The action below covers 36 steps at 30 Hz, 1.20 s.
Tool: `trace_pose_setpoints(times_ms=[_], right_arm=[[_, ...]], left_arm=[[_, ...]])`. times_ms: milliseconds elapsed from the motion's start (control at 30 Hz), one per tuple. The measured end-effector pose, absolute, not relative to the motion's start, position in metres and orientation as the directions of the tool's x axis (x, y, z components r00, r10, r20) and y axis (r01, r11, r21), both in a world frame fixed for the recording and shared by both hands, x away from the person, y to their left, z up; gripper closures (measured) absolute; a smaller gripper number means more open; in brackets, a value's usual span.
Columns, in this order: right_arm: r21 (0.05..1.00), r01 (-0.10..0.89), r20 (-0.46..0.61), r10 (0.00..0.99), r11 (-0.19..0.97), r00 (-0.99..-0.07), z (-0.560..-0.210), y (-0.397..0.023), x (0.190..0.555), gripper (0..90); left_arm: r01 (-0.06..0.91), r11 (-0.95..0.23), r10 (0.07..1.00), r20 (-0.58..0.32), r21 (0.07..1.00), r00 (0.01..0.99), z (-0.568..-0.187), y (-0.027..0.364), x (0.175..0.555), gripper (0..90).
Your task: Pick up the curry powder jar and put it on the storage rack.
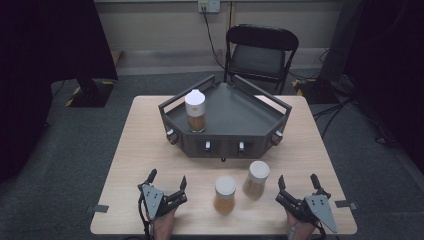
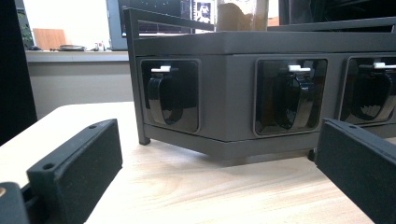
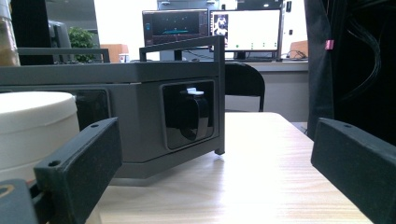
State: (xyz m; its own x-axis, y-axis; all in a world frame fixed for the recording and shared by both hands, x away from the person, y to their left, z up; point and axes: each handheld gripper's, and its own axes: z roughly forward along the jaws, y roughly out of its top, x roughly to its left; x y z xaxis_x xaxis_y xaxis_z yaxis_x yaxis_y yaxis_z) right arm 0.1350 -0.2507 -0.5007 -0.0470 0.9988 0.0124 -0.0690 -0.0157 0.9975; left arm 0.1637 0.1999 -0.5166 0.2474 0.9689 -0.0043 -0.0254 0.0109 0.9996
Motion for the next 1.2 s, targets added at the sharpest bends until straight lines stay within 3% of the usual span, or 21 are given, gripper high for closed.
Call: trace_pose_setpoints(times_ms=[1200], right_arm=[[0.995,-0.087,0.026,0.989,-0.039,-0.145,-0.459,-0.227,0.116,0.0]], left_arm=[[-0.025,0.01,0.97,-0.004,1.0,0.244,-0.516,0.199,0.163,0.3]])
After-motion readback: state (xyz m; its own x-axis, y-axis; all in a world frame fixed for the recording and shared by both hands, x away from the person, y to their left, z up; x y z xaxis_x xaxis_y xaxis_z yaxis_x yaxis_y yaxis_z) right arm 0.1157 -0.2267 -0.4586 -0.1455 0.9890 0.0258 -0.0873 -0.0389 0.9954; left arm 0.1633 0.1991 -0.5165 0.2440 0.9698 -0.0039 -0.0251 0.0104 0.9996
